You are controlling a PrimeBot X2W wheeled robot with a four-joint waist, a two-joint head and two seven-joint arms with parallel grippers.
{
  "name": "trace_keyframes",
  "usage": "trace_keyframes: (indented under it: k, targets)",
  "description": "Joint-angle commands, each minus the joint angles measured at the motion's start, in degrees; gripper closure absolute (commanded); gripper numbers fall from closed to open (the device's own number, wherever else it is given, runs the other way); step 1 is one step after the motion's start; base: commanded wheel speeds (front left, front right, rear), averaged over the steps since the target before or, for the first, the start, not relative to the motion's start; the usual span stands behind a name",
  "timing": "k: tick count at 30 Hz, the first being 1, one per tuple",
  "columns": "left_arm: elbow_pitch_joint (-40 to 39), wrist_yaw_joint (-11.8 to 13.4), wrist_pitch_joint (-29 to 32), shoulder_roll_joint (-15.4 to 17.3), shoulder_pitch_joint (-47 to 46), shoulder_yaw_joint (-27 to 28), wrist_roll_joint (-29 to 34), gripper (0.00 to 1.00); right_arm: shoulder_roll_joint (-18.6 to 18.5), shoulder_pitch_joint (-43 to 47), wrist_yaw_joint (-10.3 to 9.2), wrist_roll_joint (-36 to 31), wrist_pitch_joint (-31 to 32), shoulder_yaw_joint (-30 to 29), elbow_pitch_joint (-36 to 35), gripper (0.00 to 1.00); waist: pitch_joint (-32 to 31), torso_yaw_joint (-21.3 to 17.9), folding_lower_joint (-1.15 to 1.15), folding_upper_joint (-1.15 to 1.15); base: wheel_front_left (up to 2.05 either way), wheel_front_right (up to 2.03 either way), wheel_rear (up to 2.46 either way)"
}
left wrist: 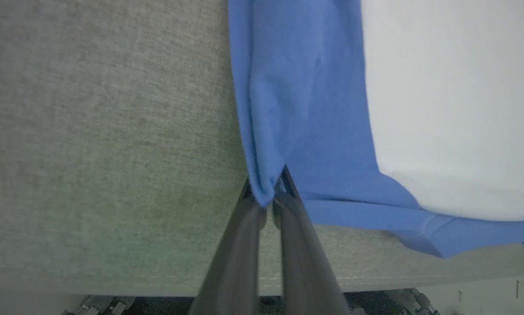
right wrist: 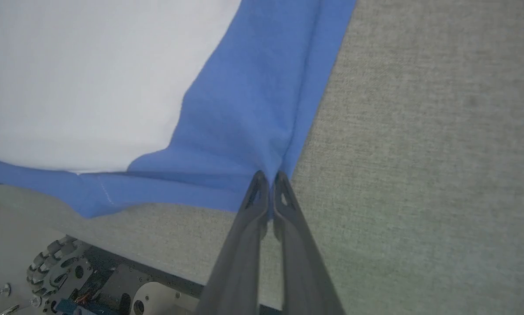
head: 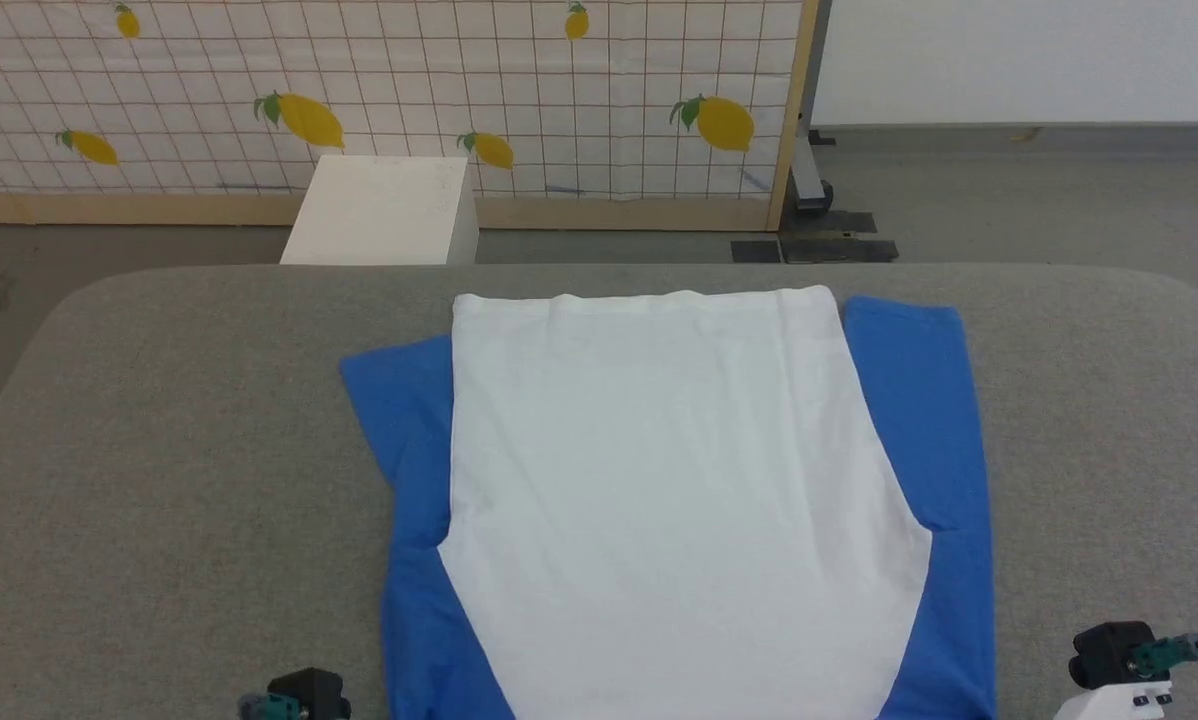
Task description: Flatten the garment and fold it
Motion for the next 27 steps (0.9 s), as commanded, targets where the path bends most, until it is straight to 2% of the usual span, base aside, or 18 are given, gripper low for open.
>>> trace_keyframes:
  k: [1, 3, 4, 5, 6, 7, 8, 14, 19, 23, 27]
  targets:
    - [0.98, 1.48, 0.4, 1.95, 1.68, 0.75, -0.07, 1.0, -0.74, 0.74, -0.58, -0.96, 0.54, -1.56, -0.24, 1.0, 0.45, -0.12, 0.01, 0.0, 0.0, 0.0, 0.0]
    - [0.85, 1.8, 0.28, 1.61, 1.51, 0.77, -0.16, 1.0, 0.22, 1.16, -0.58, -1.89, 1.53, -2.18, -1.08, 1.0, 0.95, -0.36, 0.01, 0.0, 0.0, 0.0, 0.0]
    - [0.87, 1.9, 0.11, 1.34, 1.28, 0.78, -0.21, 0.88, 0.62, 1.18, -0.58, -2.63, 1.82, -2.43, -1.41, 1.0, 1.14, -0.46, 0.01, 0.0, 0.0, 0.0, 0.0]
    - [0.88, 1.97, -0.04, 1.12, 1.04, 0.79, -0.26, 0.29, 0.96, 1.08, -0.58, -3.24, 1.79, -2.79, -1.61, 1.0, 1.31, -0.54, 0.01, 0.0, 0.0, 0.0, 0.0]
    - [0.79, 2.14, -0.07, 0.82, 0.65, 0.79, -0.34, 0.0, 1.48, 0.94, -0.58, -3.82, 1.91, -3.05, -1.92, 0.64, 1.5, -0.59, 0.01, 0.0, 0.0, 0.0, 0.0]
    - [0.66, 2.28, -0.02, 0.67, 0.44, 0.84, -0.44, 0.0, 1.79, 0.84, -0.58, -4.02, 2.06, -3.1, -2.2, 0.29, 1.55, -0.63, 0.01, 0.0, 0.0, 0.0, 0.0]
    - [0.47, 2.44, 0.07, 0.63, 0.26, 0.95, -0.53, 0.0, 2.14, 0.72, -0.58, -4.01, 2.13, -3.32, -2.51, 0.0, 1.57, -0.71, 0.01, 0.0, 0.0, 0.0, 0.0]
    - [-3.36, 3.81, 1.0, 2.67, 0.0, 3.3, -1.35, 0.0, 1.35, 0.98, -0.58, -2.73, 5.27, -4.81, -6.63, 0.0, 1.45, -1.01, 0.01, 0.0, 0.0, 0.0, 0.0]
    - [-10.94, 6.58, -1.04, 5.48, -0.55, 7.66, -0.64, 0.0, 0.24, 1.01, -0.58, 0.51, 9.31, -10.29, -12.31, 0.0, 1.72, -0.97, 0.01, 0.0, 0.0, 0.0, 0.0]
    - [-16.99, 6.49, -9.6, 6.58, -3.4, 11.31, 2.34, 0.0, 1.52, -4.0, -0.58, -0.71, 9.75, -17.36, -15.03, 0.0, 3.46, -1.27, 0.01, 0.0, 0.0, 0.0, 0.0]
    - [-19.61, 3.91, -21.37, 6.87, -6.97, 12.4, 7.01, 0.0, 3.74, -14.49, -0.58, -4.57, 9.22, -21.94, -12.87, 0.0, 7.47, -1.47, 0.01, 0.0, 0.0, 0.0, 0.0]
